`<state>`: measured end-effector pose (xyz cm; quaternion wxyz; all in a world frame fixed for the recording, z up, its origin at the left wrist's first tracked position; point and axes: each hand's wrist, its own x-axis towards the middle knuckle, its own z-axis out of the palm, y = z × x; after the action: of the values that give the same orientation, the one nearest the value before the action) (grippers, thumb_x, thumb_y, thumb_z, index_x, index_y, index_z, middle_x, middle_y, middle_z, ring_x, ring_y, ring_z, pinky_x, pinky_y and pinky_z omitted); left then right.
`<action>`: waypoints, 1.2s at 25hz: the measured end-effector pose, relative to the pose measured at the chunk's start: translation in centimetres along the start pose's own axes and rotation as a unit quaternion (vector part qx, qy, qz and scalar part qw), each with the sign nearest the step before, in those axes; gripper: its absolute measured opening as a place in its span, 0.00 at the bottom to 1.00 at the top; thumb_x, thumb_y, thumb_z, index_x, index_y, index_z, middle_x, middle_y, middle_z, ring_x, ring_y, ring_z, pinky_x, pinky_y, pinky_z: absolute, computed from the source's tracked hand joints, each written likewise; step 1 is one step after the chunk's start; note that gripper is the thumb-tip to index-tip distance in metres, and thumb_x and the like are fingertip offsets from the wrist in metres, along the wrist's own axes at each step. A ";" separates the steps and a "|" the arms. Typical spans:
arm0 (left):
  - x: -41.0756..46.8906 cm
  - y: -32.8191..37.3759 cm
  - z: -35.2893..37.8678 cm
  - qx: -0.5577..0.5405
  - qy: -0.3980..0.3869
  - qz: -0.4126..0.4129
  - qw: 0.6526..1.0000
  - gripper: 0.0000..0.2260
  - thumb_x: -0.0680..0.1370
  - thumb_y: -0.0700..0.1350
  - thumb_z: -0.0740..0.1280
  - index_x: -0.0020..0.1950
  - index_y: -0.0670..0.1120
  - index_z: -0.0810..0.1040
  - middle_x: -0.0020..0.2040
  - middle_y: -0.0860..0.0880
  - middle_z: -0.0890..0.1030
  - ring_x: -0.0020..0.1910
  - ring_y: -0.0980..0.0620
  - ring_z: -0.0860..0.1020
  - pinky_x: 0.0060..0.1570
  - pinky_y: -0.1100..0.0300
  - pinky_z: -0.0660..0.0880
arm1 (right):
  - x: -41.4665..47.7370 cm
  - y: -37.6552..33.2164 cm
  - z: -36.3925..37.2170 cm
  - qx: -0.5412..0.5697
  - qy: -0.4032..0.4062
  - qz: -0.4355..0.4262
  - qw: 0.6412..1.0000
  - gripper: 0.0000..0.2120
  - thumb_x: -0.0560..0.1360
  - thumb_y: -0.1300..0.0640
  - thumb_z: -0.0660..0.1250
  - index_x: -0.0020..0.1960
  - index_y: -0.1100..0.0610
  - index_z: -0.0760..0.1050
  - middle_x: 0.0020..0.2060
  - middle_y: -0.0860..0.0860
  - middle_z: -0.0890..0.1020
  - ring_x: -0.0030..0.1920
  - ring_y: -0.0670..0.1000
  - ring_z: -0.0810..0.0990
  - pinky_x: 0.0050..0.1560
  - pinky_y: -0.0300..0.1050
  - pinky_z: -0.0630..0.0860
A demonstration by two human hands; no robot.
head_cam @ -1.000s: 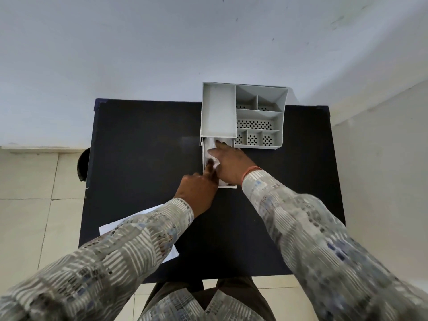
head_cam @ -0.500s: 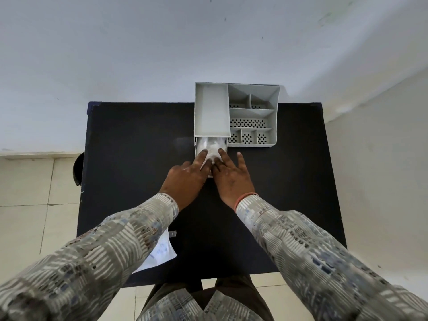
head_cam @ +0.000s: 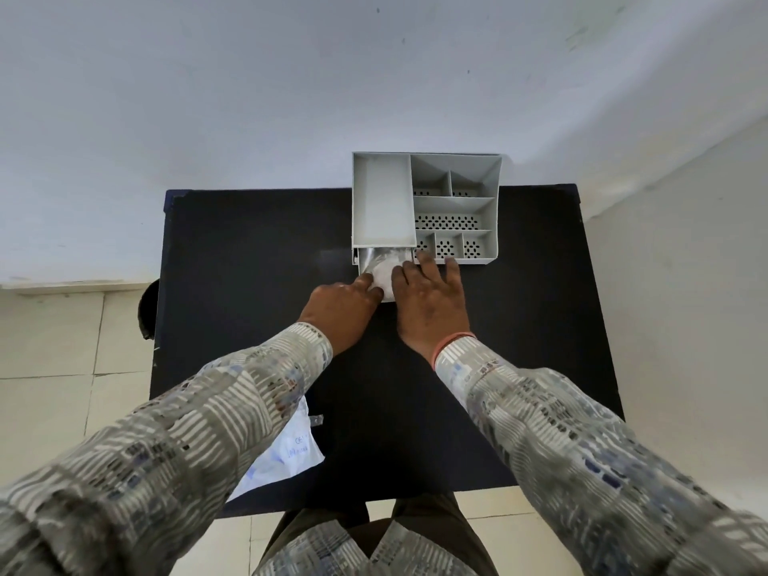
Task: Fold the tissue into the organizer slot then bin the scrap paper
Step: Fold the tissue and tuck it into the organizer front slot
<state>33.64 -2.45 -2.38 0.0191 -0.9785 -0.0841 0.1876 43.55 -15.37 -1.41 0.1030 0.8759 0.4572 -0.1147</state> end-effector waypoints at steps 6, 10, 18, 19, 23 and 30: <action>0.4 -0.1 -0.6 -0.022 0.005 -0.006 1.000 0.20 0.82 0.42 0.65 0.74 0.49 0.74 0.79 0.44 0.72 0.56 0.39 0.86 0.44 0.47 0.82 | 1.6 -1.1 1.6 0.046 -0.076 0.066 0.994 0.27 0.81 0.60 0.61 0.79 0.56 0.64 0.83 0.52 0.61 0.59 0.62 0.83 0.57 0.61 0.76; 0.0 -0.5 -0.7 -0.004 0.060 -0.014 0.998 0.26 0.81 0.40 0.67 0.79 0.51 0.70 0.81 0.42 0.70 0.50 0.42 0.87 0.36 0.52 0.81 | 3.0 -0.1 0.3 0.087 -0.088 0.055 0.991 0.27 0.80 0.61 0.63 0.78 0.55 0.66 0.79 0.52 0.67 0.60 0.62 0.84 0.54 0.59 0.78; 1.7 -1.8 -2.6 -0.049 0.089 -0.066 0.993 0.18 0.81 0.41 0.67 0.71 0.51 0.77 0.62 0.46 0.80 0.48 0.40 0.87 0.38 0.50 0.81 | -0.9 -0.6 -0.5 0.107 0.017 0.049 0.993 0.16 0.79 0.56 0.65 0.66 0.55 0.78 0.60 0.54 0.83 0.57 0.60 0.84 0.51 0.54 0.79; 1.7 -1.9 -2.8 -0.062 0.093 -0.079 0.991 0.17 0.81 0.40 0.67 0.70 0.49 0.77 0.59 0.46 0.81 0.46 0.40 0.86 0.36 0.51 0.79 | -0.5 -0.7 -0.7 0.122 -0.006 0.039 0.992 0.15 0.79 0.56 0.64 0.65 0.55 0.77 0.60 0.55 0.82 0.59 0.60 0.82 0.55 0.55 0.78; 1.6 -2.3 -2.3 -0.078 0.097 -0.082 0.989 0.11 0.80 0.41 0.68 0.62 0.49 0.82 0.55 0.47 0.82 0.42 0.39 0.86 0.34 0.52 0.77 | 2.5 -0.4 -1.8 0.157 -0.099 0.032 0.982 0.24 0.77 0.59 0.64 0.73 0.55 0.70 0.69 0.56 0.78 0.68 0.62 0.78 0.64 0.60 0.77; 0.2 -2.9 -0.6 -0.197 0.103 -0.082 0.971 0.16 0.79 0.45 0.66 0.65 0.53 0.84 0.63 0.48 0.84 0.54 0.39 0.85 0.50 0.45 0.84 | 2.7 -1.2 -1.1 0.227 -0.103 0.078 0.965 0.26 0.78 0.55 0.65 0.76 0.55 0.69 0.72 0.56 0.77 0.71 0.62 0.76 0.70 0.60 0.75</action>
<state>33.61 0.49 -1.67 -0.1503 -0.9668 -0.1969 0.0633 44.15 -12.30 -1.23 -0.0431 0.8928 0.3365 -0.2963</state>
